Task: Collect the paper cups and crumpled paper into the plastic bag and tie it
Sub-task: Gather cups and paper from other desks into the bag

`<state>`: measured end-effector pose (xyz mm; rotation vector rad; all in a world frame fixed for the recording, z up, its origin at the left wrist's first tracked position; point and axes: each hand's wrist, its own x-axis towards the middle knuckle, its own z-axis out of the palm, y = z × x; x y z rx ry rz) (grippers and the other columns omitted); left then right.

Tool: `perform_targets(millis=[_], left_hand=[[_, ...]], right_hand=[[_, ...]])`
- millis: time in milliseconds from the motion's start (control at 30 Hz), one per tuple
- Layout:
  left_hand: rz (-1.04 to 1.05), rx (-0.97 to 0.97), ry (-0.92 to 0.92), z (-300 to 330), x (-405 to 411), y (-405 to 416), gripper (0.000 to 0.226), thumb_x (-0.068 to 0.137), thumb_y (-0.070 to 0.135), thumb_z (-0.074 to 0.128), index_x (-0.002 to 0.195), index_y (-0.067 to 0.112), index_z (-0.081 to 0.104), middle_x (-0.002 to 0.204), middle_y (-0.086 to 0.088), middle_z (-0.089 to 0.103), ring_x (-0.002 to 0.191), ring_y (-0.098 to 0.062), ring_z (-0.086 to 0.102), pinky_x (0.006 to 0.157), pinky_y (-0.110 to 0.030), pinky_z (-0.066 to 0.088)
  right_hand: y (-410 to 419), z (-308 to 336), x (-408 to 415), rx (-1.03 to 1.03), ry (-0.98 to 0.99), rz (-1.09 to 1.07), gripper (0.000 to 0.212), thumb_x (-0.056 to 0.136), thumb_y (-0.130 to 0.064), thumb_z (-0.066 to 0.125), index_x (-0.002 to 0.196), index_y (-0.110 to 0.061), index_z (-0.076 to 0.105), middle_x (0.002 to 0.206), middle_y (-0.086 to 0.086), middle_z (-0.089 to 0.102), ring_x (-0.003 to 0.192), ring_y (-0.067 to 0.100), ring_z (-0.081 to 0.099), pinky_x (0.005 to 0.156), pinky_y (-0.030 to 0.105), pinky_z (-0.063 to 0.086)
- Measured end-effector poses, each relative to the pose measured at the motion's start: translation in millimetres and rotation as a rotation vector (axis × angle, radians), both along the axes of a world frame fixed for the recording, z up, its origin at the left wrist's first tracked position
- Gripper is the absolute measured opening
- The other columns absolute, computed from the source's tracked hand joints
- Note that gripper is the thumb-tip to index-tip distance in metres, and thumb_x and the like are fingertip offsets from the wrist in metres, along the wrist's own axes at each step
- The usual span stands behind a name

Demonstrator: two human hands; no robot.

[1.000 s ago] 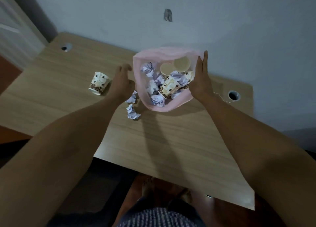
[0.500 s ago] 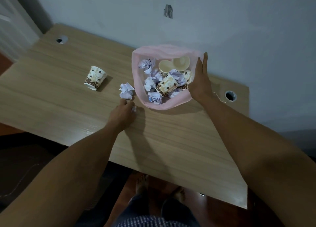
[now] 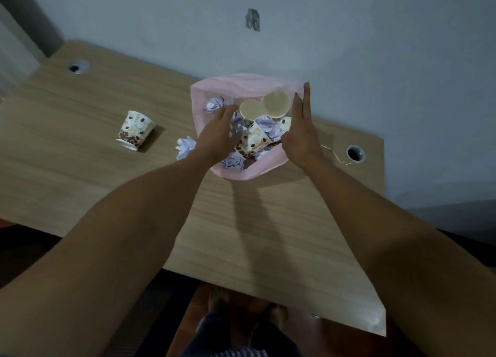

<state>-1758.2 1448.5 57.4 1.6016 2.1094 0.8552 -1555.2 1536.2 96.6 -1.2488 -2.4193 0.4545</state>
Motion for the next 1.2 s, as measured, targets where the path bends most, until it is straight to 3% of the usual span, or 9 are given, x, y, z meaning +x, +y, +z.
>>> perform_targets(millis=[133,267,433,533,667,800,933,1067,1200], left_hand=[[0.004,0.058,-0.019,-9.8,-8.8,-19.2,0.055,0.089,0.024,0.066,0.138,0.014,0.043,0.146,-0.009,0.043,0.113,-0.031,0.06,0.085,-0.043,0.053],[0.296,-0.014,0.121,-24.6,-35.4,-53.6,0.04,0.082,0.018,0.062,0.12,0.013,0.051,0.128,-0.012,0.047,0.109,-0.036,0.055,0.077,-0.043,0.048],[0.243,-0.369,0.085,-55.1,-65.9,-73.6,0.077,0.081,0.042,0.072,0.148,0.034,0.036,0.165,-0.009,0.014,0.144,-0.042,0.029,0.108,-0.056,0.037],[0.204,-0.461,0.082,-69.2,-64.2,-73.1,0.074,0.085,0.05,0.067,0.149,0.041,0.033,0.164,-0.003,0.014,0.14,-0.044,0.034,0.106,-0.055,0.039],[0.277,-0.391,0.018,-69.1,-59.8,-73.1,0.051,0.091,0.039,0.061,0.139,0.027,0.046,0.144,-0.013,0.036,0.125,-0.045,0.047,0.096,-0.053,0.045],[0.472,-0.187,0.065,-38.4,-50.7,-81.0,0.062,0.087,0.046,0.062,0.139,0.022,0.036,0.135,-0.014,0.047,0.115,-0.041,0.057,0.086,-0.05,0.048],[0.341,0.026,-0.015,0.5,-39.9,-70.0,0.063,0.081,0.035,0.073,0.13,0.013,0.038,0.117,-0.01,0.06,0.097,-0.029,0.062,0.07,-0.035,0.044],[0.135,0.067,-0.051,20.2,-19.4,-31.1,0.06,0.081,0.027,0.076,0.129,0.004,0.048,0.126,-0.015,0.053,0.103,-0.028,0.057,0.081,-0.039,0.048],[0.067,0.074,-0.054,23.7,5.2,16.8,0.065,0.085,0.031,0.075,0.14,0.011,0.047,0.139,-0.014,0.045,0.119,-0.028,0.053,0.098,-0.043,0.05]], right_hand=[[1.4,-4.2,-1.6,-0.005,0.003,-0.002,0.105,0.071,0.024,0.056,0.16,-0.01,0.012,0.169,-0.004,-0.015,0.113,0.022,0.058,0.048,0.029,0.041],[4.1,-3.4,-4.7,-0.002,0.0,0.001,0.105,0.072,0.023,0.056,0.161,-0.009,0.01,0.169,-0.001,-0.015,0.11,0.029,0.058,0.051,0.037,0.048],[9.4,-3.7,-10.9,0.006,-0.018,-0.014,0.107,0.071,0.024,0.057,0.161,-0.009,0.01,0.169,-0.004,-0.017,0.11,0.035,0.059,0.052,0.043,0.051],[9.6,-4.3,-10.8,-0.008,-0.025,-0.039,0.107,0.071,0.024,0.057,0.161,-0.01,0.01,0.168,-0.007,-0.018,0.116,0.033,0.057,0.051,0.042,0.051],[10.5,-7.7,-6.8,-0.001,-0.034,-0.053,0.106,0.072,0.024,0.059,0.16,-0.008,0.012,0.169,-0.004,-0.017,0.117,0.026,0.057,0.048,0.032,0.044],[10.8,-8.8,-7.9,-0.029,-0.006,-0.09,0.108,0.072,0.024,0.059,0.161,-0.009,0.008,0.169,-0.002,-0.017,0.113,0.028,0.059,0.047,0.022,0.033],[9.4,-2.8,-12.2,-0.073,0.016,-0.102,0.109,0.072,0.024,0.058,0.161,-0.009,0.005,0.169,-0.001,-0.018,0.09,0.029,0.062,0.047,0.025,0.032],[8.9,6.0,-13.7,-0.093,0.032,-0.1,0.107,0.074,0.024,0.056,0.161,-0.009,0.003,0.168,-0.004,-0.021,0.075,0.026,0.058,0.046,0.03,0.038],[11.2,10.7,-13.9,-0.096,0.038,-0.094,0.107,0.073,0.024,0.056,0.161,-0.01,0.005,0.168,-0.006,-0.021,0.086,0.026,0.061,0.047,0.032,0.039]])
